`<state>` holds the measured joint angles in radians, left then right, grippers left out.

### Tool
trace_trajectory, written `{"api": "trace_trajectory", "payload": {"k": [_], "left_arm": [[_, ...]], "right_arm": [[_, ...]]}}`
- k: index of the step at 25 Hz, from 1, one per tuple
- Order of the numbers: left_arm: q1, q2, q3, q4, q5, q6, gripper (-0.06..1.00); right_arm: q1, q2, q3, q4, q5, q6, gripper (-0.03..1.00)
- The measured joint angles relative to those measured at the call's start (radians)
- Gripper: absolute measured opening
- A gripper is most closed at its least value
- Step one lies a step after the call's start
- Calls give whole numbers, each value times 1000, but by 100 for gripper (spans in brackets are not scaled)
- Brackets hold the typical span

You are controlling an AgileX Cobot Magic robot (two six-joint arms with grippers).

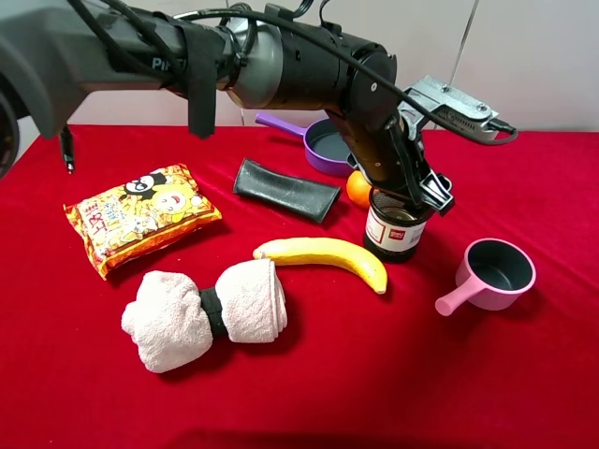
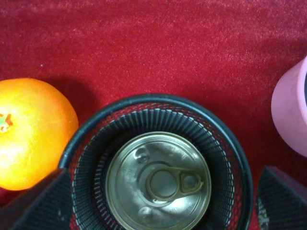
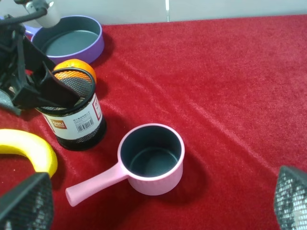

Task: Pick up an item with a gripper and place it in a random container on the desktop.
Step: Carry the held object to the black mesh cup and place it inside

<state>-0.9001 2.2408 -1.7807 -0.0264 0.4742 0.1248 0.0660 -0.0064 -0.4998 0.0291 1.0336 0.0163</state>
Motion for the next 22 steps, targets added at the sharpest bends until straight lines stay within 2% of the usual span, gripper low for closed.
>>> {"api": "trace_trajectory", "payload": {"k": [6,8,10,14,22], "left_arm": [[0,-2,0,0,4,-1,77],[0,-10,0,1,6,-1,79],[0,-15,0,1,21,-1,87],[0,-26,0,3,85,-1,97],[0,-121,0,26,211,-1,99]], "right_arm": [[0,0,0,0,0,0,69],[0,0,0,0,0,0,69],[0,0,0,0,0,0,69],[0,0,0,0,0,0,69],[0,0,0,0,0,0,69]]}}
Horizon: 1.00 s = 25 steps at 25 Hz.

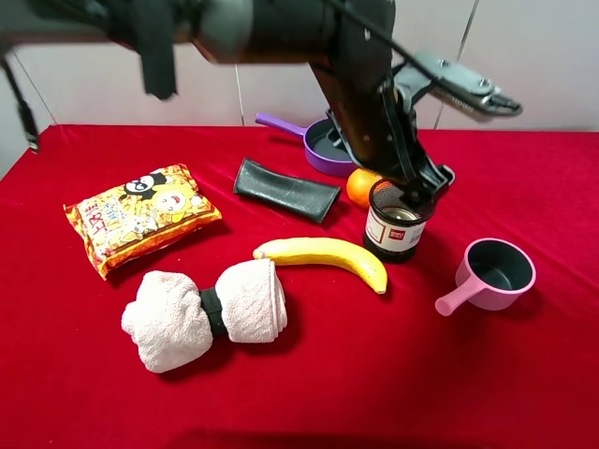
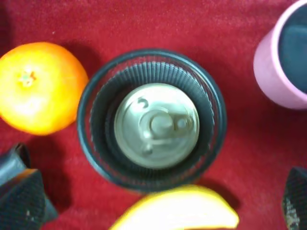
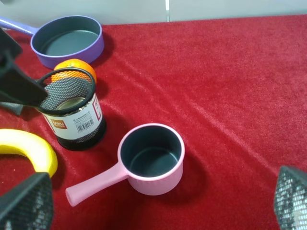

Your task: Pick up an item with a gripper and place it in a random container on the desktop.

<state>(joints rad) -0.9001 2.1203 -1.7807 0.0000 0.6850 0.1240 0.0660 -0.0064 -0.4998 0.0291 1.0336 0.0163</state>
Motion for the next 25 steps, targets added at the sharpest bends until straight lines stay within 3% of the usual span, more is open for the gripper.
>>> {"api": "trace_trajectory", "payload": {"k": [10,20,25], "left_arm": [[0,-154,9,24,251,-45,99],[0,-393,284,72,215,-113,99],[0,-568,459,118,165,-201,99]], "right_arm": [[0,0,0,0,0,0,69],[0,0,0,0,0,0,69],[0,0,0,0,0,0,69]]}}
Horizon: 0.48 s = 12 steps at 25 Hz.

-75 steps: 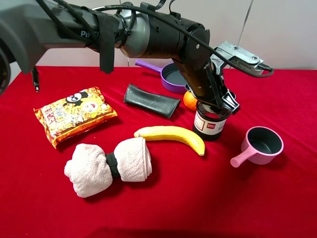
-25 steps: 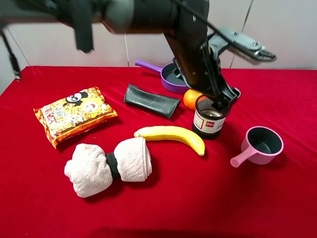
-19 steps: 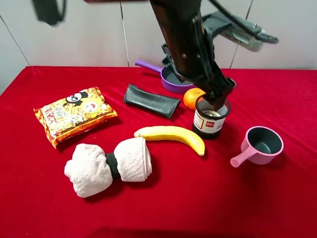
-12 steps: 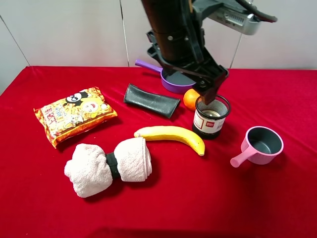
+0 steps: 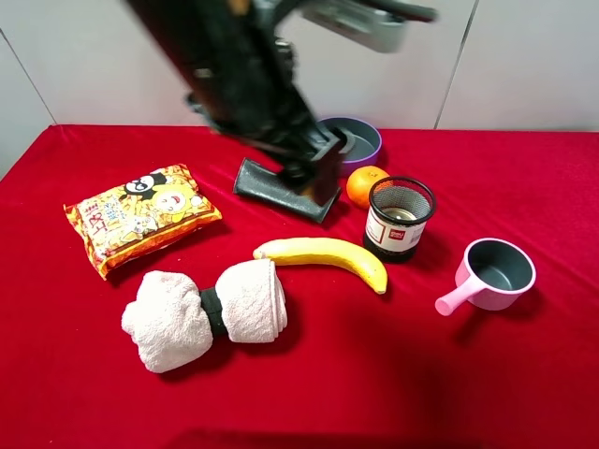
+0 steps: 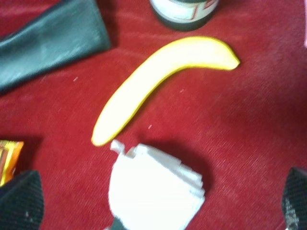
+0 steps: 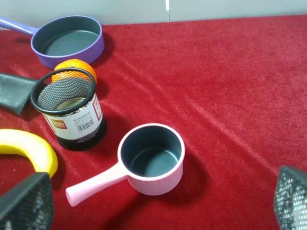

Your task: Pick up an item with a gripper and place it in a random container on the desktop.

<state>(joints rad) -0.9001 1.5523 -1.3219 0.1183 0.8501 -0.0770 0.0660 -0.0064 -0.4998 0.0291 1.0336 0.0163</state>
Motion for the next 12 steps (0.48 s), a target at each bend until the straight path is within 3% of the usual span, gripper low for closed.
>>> {"api": "trace_trajectory", "payload": {"k": [6,12], "left_arm": [[0,-194,191,99,-8,-154,99],[0,-375,382,116,21,-220,99]], "right_arm": [[0,0,0,0,0,0,69],[0,0,0,0,0,0,69]]}}
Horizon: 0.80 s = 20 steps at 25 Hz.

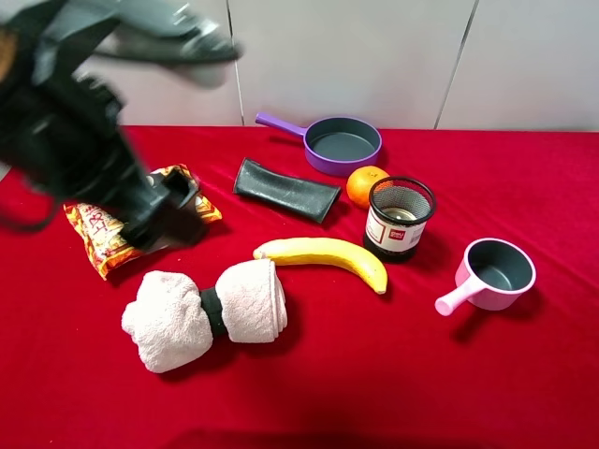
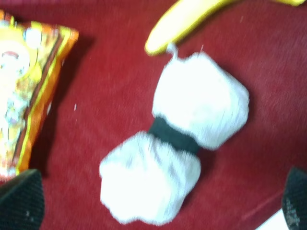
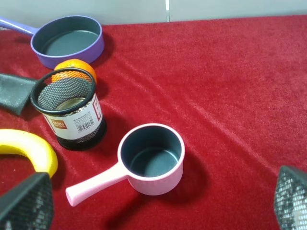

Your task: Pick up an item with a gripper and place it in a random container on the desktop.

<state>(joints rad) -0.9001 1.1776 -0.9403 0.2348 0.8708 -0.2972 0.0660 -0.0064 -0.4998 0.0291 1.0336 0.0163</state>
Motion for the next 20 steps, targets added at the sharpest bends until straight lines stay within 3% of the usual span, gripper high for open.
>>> {"api": "trace_trajectory", "payload": {"k": [8,20], "left_arm": [[0,-207,231,0,18,-6,99],[0,-406,371,-1,120,-7,99]], "right_arm": [[0,0,0,0,0,0,69],[0,0,0,0,0,0,69]]}}
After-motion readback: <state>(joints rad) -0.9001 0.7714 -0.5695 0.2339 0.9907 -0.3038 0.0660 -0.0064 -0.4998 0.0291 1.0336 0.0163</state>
